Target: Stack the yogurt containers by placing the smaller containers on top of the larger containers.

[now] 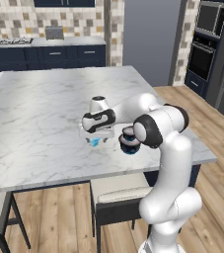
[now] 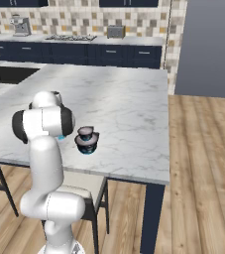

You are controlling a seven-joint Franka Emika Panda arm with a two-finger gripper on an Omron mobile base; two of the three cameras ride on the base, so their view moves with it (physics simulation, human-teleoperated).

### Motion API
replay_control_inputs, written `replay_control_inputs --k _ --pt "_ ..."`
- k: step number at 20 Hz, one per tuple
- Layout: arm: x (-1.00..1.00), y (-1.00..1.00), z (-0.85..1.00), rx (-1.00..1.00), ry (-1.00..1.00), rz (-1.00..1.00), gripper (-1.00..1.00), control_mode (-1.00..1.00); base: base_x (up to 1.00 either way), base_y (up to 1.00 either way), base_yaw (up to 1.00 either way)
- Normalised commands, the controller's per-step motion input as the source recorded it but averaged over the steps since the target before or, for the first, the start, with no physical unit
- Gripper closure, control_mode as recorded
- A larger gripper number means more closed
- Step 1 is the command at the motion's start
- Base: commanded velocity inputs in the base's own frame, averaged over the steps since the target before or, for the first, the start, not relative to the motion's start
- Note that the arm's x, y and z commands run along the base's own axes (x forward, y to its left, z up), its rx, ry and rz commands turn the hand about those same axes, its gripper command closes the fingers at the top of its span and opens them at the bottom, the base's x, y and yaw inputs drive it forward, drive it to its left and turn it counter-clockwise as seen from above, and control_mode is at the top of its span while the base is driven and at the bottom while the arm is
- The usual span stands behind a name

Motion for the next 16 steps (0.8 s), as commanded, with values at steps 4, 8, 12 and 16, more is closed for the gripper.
replay_control_inputs --k 4,8,12,16 --pt "0.05 0.1 -0.04 -0.01 0.0 -0.03 -1.0 -1.0 0.0 0.0 0.0" --pt "0.02 0.03 -0.08 0.0 0.0 -0.03 -1.0 -1.0 0.0 0.0 0.0" --pt "0.11 0.0 -0.24 0.0 0.0 -0.02 -1.0 -1.0 0.0 0.0 0.0" --pt "0.16 0.0 -0.22 0.0 0.0 -0.02 -1.0 -1.0 0.0 0.0 0.0"
